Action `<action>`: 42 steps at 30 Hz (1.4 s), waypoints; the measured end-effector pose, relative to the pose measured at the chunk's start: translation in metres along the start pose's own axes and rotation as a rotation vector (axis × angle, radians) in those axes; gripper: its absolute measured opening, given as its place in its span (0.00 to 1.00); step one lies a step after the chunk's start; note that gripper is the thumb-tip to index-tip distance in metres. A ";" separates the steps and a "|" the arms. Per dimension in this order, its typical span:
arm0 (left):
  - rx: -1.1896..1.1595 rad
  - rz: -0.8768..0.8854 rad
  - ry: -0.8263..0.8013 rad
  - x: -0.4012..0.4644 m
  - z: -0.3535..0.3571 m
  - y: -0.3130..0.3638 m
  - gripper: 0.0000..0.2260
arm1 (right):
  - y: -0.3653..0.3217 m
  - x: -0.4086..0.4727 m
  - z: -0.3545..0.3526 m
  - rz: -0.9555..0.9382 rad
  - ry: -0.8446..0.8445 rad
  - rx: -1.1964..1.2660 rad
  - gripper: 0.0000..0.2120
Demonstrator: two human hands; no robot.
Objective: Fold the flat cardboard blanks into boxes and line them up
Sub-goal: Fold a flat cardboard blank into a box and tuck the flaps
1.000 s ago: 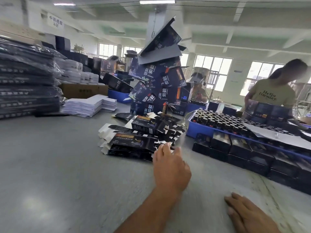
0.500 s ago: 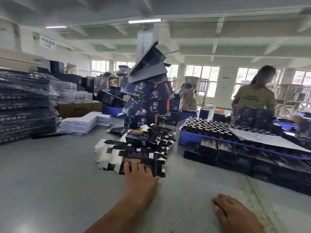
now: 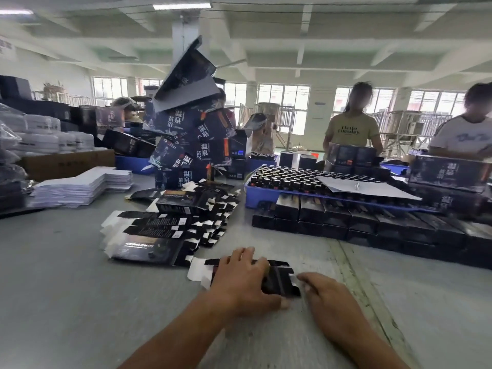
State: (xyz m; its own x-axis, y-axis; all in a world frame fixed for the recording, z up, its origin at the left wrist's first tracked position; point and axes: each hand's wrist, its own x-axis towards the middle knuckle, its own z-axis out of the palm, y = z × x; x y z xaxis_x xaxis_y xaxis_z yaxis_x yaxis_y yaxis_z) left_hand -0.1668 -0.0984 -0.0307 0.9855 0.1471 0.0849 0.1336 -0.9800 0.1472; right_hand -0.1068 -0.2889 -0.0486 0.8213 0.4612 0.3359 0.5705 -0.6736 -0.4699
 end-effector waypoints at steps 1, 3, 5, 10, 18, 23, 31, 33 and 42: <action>-0.027 -0.009 -0.020 0.005 0.000 -0.003 0.40 | 0.001 0.001 -0.001 0.004 -0.007 0.011 0.16; -0.071 -0.033 -0.059 0.012 0.005 -0.009 0.48 | 0.003 0.002 -0.001 0.013 -0.023 0.044 0.17; -0.097 -0.044 -0.089 0.015 0.009 -0.014 0.51 | 0.006 0.003 -0.002 0.022 -0.033 0.079 0.18; -0.137 -0.035 -0.078 0.019 0.007 -0.016 0.55 | 0.015 0.005 -0.004 0.054 -0.055 0.172 0.18; -0.098 -0.016 -0.055 0.017 0.004 -0.012 0.56 | 0.019 0.006 -0.008 0.083 -0.079 0.288 0.17; -0.016 0.033 0.014 0.013 0.003 -0.007 0.53 | 0.019 0.005 -0.011 0.082 -0.082 0.302 0.17; 0.057 0.041 -0.009 0.014 0.005 -0.007 0.54 | 0.020 0.007 -0.009 0.082 -0.080 0.301 0.17; 0.010 0.026 -0.002 0.015 0.004 -0.007 0.55 | 0.020 0.007 -0.009 0.078 -0.073 0.292 0.17; -0.061 0.056 0.112 0.009 0.000 -0.004 0.52 | 0.019 0.006 -0.010 0.104 -0.058 0.396 0.16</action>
State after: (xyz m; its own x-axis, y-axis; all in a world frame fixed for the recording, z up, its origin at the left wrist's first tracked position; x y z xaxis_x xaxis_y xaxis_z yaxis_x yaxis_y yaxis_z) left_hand -0.1584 -0.0935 -0.0307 0.9730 0.1097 0.2032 0.0687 -0.9777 0.1987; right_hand -0.0908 -0.3044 -0.0476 0.8673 0.4418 0.2292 0.4350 -0.4493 -0.7803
